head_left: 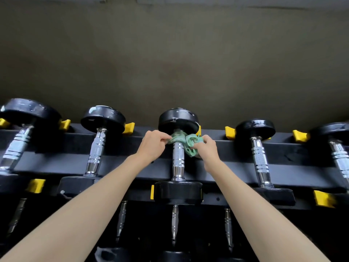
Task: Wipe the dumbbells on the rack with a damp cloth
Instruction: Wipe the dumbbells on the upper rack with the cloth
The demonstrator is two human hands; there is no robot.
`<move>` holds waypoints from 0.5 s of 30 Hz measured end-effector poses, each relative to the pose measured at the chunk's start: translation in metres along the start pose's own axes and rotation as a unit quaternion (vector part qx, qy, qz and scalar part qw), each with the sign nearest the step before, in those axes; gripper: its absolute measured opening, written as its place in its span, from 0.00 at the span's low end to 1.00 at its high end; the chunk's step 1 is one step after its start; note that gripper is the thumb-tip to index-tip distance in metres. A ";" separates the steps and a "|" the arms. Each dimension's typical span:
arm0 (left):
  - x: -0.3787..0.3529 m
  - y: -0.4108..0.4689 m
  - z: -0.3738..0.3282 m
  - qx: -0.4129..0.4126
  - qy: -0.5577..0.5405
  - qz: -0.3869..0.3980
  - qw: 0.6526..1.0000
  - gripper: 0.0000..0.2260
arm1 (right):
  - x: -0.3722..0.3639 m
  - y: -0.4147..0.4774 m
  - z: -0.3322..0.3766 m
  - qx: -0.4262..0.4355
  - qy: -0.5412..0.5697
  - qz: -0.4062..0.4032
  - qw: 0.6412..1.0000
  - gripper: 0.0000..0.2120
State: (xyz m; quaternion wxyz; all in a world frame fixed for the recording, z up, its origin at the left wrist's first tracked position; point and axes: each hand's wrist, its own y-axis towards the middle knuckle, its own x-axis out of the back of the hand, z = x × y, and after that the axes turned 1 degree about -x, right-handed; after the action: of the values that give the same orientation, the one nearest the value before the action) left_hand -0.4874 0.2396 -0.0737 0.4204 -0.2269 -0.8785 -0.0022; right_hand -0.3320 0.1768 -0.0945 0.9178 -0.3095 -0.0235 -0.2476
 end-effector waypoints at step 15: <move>0.010 -0.038 -0.012 -0.026 0.088 0.111 0.990 0.19 | 0.009 -0.023 -0.015 -0.109 -0.074 0.045 0.990 0.05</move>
State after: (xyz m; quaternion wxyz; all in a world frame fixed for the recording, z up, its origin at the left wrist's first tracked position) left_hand -0.4990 0.2076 -0.0511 0.4880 -0.3330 -0.8069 0.0014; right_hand -0.3367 0.1486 -0.0918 0.8845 -0.4260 -0.0503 -0.1836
